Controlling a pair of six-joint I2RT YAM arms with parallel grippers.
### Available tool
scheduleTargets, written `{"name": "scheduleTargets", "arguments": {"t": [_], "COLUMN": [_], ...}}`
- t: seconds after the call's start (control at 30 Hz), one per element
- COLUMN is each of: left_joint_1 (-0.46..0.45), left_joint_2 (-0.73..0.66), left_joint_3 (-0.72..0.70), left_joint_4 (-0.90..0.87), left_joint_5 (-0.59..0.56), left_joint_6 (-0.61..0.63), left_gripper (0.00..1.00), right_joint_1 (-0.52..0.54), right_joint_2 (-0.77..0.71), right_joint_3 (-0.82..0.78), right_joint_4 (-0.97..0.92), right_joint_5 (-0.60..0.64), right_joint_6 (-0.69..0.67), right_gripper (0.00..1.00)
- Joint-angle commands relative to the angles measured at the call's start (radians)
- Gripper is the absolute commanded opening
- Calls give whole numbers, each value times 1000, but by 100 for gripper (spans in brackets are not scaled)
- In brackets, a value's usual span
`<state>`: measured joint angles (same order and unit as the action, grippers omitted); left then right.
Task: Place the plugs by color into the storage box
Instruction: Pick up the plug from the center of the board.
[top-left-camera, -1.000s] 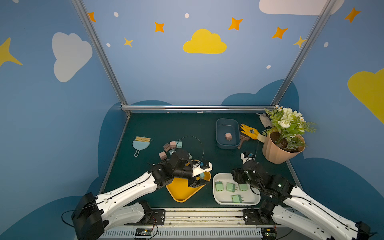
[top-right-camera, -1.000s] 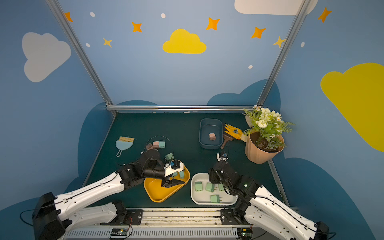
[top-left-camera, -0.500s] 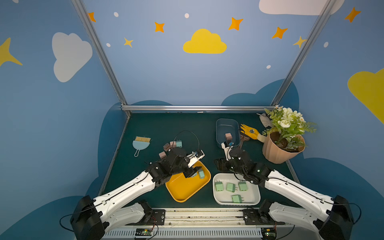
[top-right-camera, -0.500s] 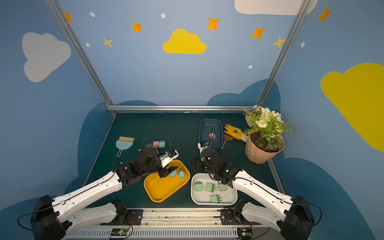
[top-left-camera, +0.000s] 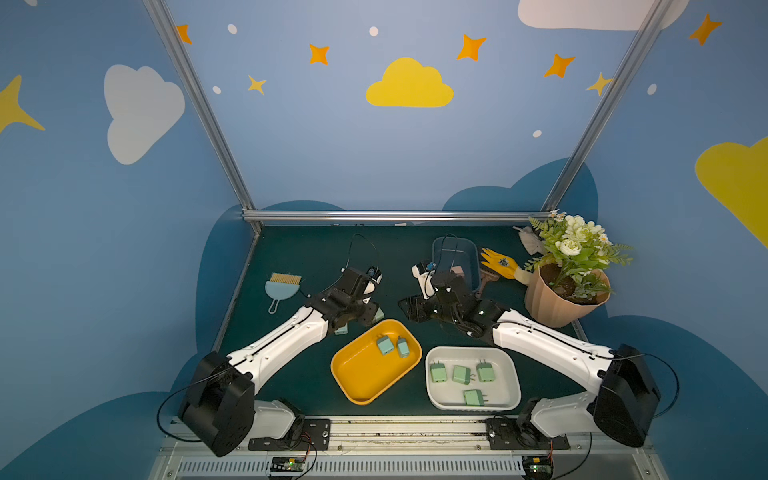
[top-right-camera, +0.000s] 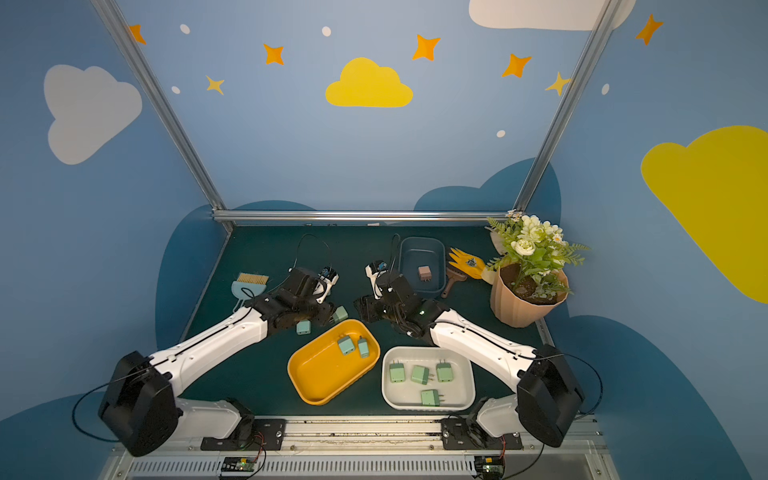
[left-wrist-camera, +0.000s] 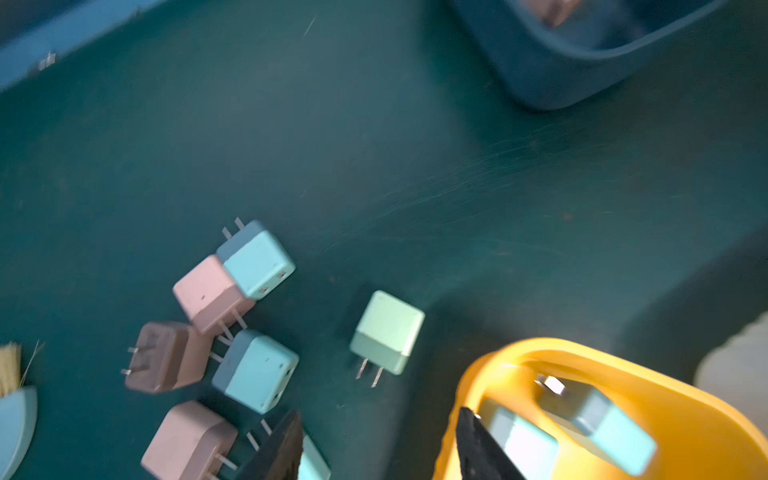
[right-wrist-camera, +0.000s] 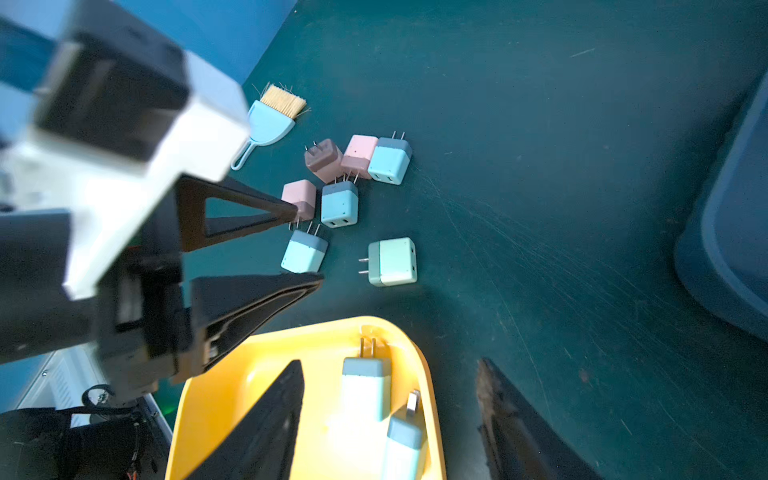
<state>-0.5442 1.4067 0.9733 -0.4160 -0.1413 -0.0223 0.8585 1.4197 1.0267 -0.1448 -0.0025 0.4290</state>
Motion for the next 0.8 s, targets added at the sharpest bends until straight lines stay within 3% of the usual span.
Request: {"name": "scheduleTargets", "arguments": {"t": [0.0,0.37,0.57,0.77], "left_joint_1": [34,157,194,201], "left_joint_2": [50,148,236,312], "left_joint_3": [41,46,80,120], "left_joint_4": [-112,-111,-121,-135], "left_joint_5": [-33,-64,-16,-8], "left_joint_6": [-87,-177,-182,-178], "left_gripper": [60,60,58,58], "right_joint_1": [-7,-10,-11,-25], "right_joint_2": [54,350,452,485], "right_joint_3": [60,342,456,451], "right_joint_4": [48,13,-41,-41], "right_joint_5": [-40,-297,-334,-355], "right_joint_6": [-33,-102,-110,-68], "right_gripper": [67,67,67,67]}}
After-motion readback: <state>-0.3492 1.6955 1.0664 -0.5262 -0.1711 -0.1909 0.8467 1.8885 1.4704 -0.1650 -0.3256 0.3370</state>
